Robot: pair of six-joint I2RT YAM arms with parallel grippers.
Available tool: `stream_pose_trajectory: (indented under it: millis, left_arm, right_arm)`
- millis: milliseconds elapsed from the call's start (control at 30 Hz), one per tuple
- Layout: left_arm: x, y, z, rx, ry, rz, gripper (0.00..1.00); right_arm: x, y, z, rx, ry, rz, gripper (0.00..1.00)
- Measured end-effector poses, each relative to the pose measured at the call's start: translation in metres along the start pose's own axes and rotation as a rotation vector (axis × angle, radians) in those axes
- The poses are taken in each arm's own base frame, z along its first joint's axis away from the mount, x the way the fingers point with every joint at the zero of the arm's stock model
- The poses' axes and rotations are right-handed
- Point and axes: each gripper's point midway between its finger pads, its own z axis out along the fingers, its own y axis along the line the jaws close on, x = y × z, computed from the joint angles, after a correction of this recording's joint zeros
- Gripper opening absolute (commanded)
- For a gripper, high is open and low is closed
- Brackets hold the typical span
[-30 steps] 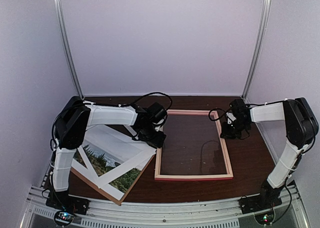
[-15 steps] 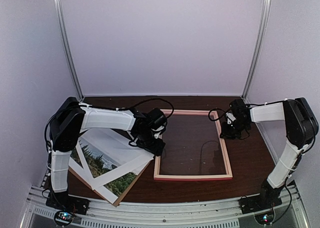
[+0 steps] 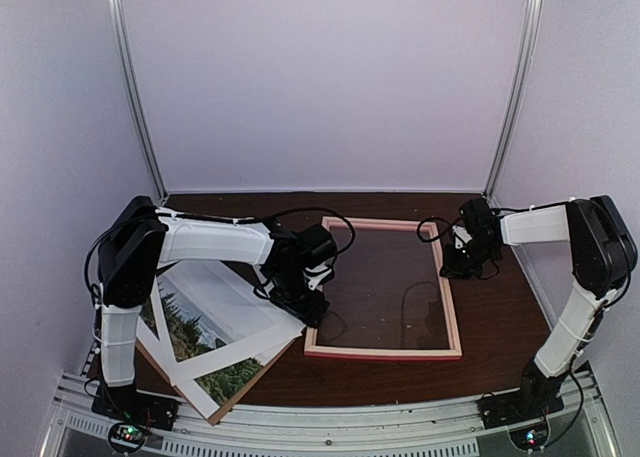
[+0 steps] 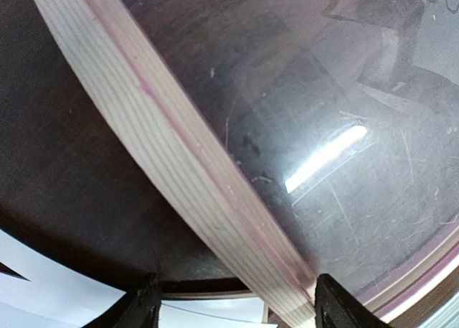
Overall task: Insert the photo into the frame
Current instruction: Press the glass panel into the frame body.
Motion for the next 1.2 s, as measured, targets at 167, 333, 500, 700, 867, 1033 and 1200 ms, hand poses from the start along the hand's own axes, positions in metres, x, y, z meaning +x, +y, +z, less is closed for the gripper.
stream_pose_trajectory:
  millis: [167,333,500,700,867,1033,1200]
  left_arm:
    - [-0.011,0.003,-0.014,-0.029,-0.04,0.032,0.75]
    - [-0.029,0.008,-0.041,-0.031,-0.125,0.032,0.76]
    - [-0.05,0.023,-0.06,-0.021,-0.203,-0.014,0.76]
    - [-0.058,0.057,-0.067,-0.03,-0.23,-0.101,0.76]
    - [-0.052,0.103,-0.077,-0.041,-0.242,-0.209,0.76]
    - [-0.044,0.141,-0.093,-0.088,-0.267,-0.285,0.77]
    - [-0.049,0.145,-0.095,-0.096,-0.287,-0.291,0.77]
  right_arm:
    - [-0.001,-0.006,-0.002,0.014,-0.001,0.011,0.08]
    - [-0.003,-0.022,-0.007,0.053,0.013,0.014,0.09]
    - [-0.005,-0.032,-0.015,0.085,0.043,-0.001,0.09]
    - [-0.014,-0.039,-0.021,0.097,0.057,-0.034,0.1]
    - [-0.014,-0.045,-0.016,0.104,0.083,-0.048,0.11]
    - [-0.013,-0.046,-0.011,0.104,0.104,-0.057,0.12]
    - [-0.013,-0.043,-0.01,0.079,0.105,-0.059,0.12]
